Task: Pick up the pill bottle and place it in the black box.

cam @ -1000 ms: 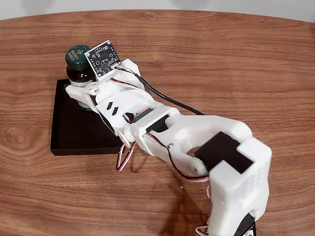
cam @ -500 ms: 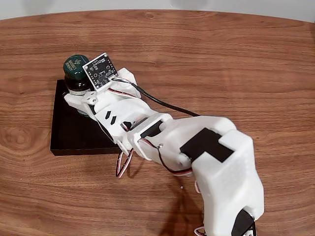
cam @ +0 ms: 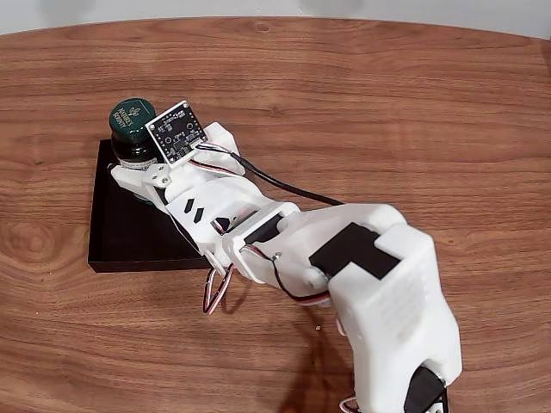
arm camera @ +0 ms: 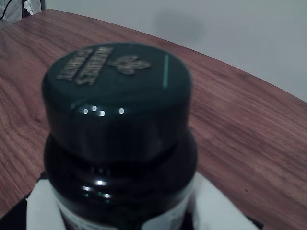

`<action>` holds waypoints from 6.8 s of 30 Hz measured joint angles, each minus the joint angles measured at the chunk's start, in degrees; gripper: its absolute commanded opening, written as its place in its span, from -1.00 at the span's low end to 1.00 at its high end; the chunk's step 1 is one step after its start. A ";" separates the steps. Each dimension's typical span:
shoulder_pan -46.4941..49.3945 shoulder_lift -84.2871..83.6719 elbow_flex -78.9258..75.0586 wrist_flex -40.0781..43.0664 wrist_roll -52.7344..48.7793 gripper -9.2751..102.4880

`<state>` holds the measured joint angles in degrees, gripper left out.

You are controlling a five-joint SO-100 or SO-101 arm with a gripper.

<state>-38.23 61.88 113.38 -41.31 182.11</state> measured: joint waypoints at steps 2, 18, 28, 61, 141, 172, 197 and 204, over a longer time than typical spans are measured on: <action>0.00 0.00 0.00 0.00 0.00 -0.53; 0.00 -0.44 1.23 -2.64 -1.05 -0.42; 0.97 -0.88 1.76 -4.13 -1.67 -0.24; 5.45 40.43 33.05 8.26 -1.67 -0.22; 44.03 125.07 60.64 98.88 -52.12 -0.79; 37.88 129.73 60.47 115.75 -25.49 -0.79; 38.23 129.90 60.12 117.95 -12.57 -0.79; 42.63 129.90 60.12 118.48 -10.46 -0.78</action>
<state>4.39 191.78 173.50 77.17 171.65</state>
